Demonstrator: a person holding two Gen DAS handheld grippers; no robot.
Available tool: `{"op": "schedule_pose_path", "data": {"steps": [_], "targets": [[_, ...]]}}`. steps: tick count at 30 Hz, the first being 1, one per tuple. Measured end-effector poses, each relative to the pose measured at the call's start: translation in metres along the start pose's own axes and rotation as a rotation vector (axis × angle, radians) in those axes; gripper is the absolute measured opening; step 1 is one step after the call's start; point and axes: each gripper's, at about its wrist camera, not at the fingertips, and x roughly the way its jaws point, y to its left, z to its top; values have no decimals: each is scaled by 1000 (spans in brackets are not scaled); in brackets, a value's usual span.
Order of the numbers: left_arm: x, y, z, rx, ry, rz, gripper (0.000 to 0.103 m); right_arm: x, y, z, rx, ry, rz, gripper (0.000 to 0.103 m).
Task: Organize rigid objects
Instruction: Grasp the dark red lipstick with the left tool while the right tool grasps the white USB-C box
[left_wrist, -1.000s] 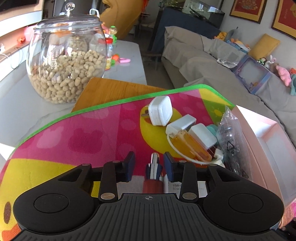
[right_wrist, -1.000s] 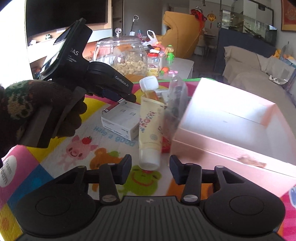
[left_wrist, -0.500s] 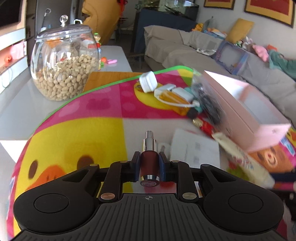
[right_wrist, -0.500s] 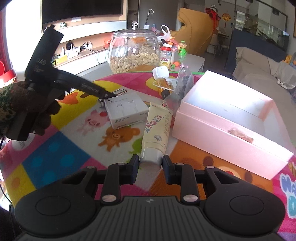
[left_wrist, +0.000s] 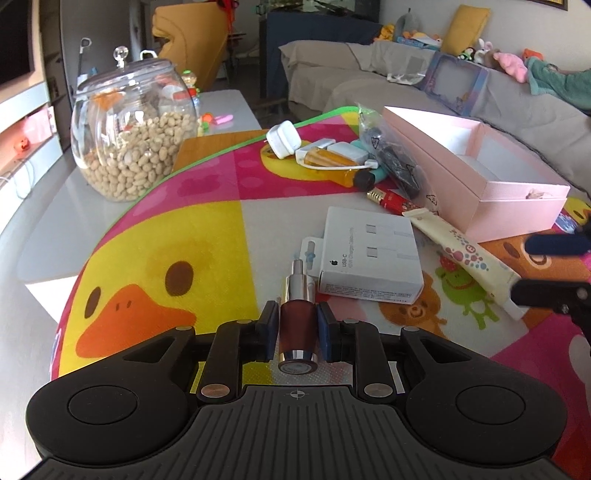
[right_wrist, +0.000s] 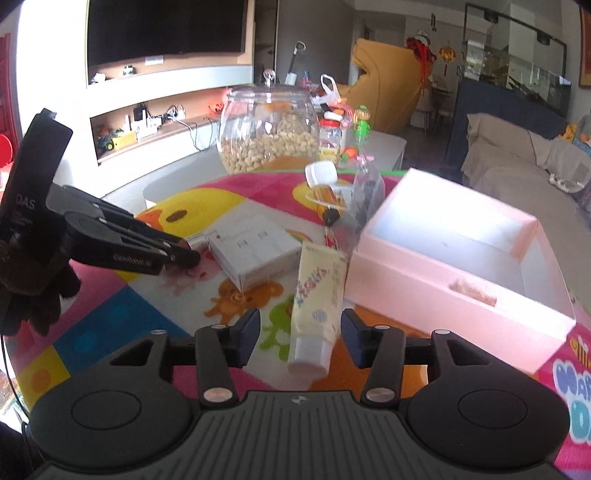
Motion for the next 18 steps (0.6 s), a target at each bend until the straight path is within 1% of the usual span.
{"op": "schedule_pose_path", "data": {"steps": [1,2,3,5,8,12,15,17,18], "targets": [[-1,1,-1,8,0,-5,25,4,3,7,-35,-17,12,50],[-2,2,-2,9,0,-10,25,9,6,14,-70,-33,28,57],[-3,3,-3,2,3,-17,25,15,9,23,-103,-44,50,66],[-6,6,-5,-15,11,-23,24,33,11,39,-148,-36,103,72],[-12,10,-9,-22,10,-28,24,67,13,61,-185,39,162,73],[-18,17,-19,-51,-17,-46,24,101,14,79,-210,106,197,72],[-20,22,-22,-70,-33,-65,24,122,16,79,-197,181,247,73],[-22,24,-23,-75,-38,-74,24,127,21,75,-208,193,236,78],[-23,24,-24,-69,-42,-75,24,127,23,73,-212,203,236,78]]}}
